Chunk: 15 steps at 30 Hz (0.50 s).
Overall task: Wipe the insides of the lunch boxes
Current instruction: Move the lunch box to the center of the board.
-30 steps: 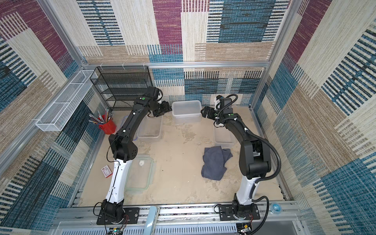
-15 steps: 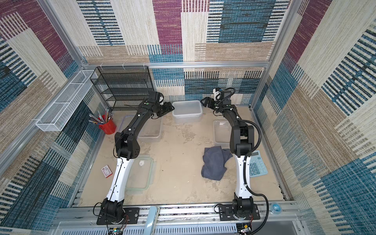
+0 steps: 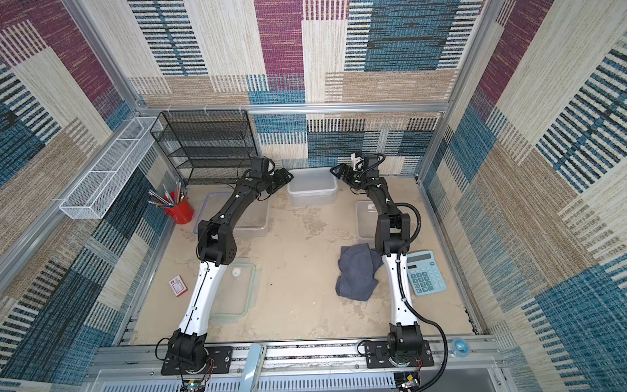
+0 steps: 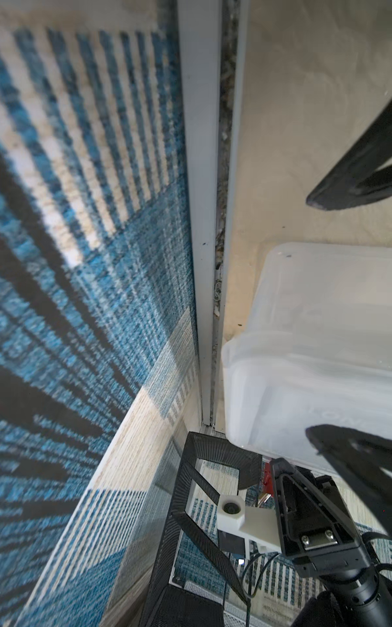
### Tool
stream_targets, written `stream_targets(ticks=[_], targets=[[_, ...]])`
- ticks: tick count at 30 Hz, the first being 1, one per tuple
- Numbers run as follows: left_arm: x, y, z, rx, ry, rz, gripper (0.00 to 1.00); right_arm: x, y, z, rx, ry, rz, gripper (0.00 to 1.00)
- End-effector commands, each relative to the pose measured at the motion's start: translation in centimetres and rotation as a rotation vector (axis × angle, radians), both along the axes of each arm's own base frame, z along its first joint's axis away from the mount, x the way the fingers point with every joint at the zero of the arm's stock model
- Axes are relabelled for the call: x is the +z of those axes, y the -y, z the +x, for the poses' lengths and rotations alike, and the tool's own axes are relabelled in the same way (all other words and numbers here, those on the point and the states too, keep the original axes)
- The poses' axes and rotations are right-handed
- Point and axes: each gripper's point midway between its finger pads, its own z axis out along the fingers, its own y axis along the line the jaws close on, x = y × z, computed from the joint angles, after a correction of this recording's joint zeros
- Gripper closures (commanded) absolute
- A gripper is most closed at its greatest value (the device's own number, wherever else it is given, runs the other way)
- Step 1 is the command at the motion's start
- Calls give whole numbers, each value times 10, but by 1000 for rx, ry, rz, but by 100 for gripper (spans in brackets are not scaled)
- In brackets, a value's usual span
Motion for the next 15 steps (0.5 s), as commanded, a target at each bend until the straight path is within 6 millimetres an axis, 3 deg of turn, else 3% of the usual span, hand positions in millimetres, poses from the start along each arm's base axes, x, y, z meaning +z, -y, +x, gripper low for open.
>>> stream_targets(ticks=[1, 8, 15], targets=[[2, 5, 6, 9, 14, -61, 20, 14, -18, -1, 50, 48, 52, 0], [5, 16, 1, -26, 12, -84, 21, 14, -58, -14, 143, 54, 70, 13], [8, 31, -19, -100, -24, -60, 26, 16, -74, -33, 169, 25, 26, 19]])
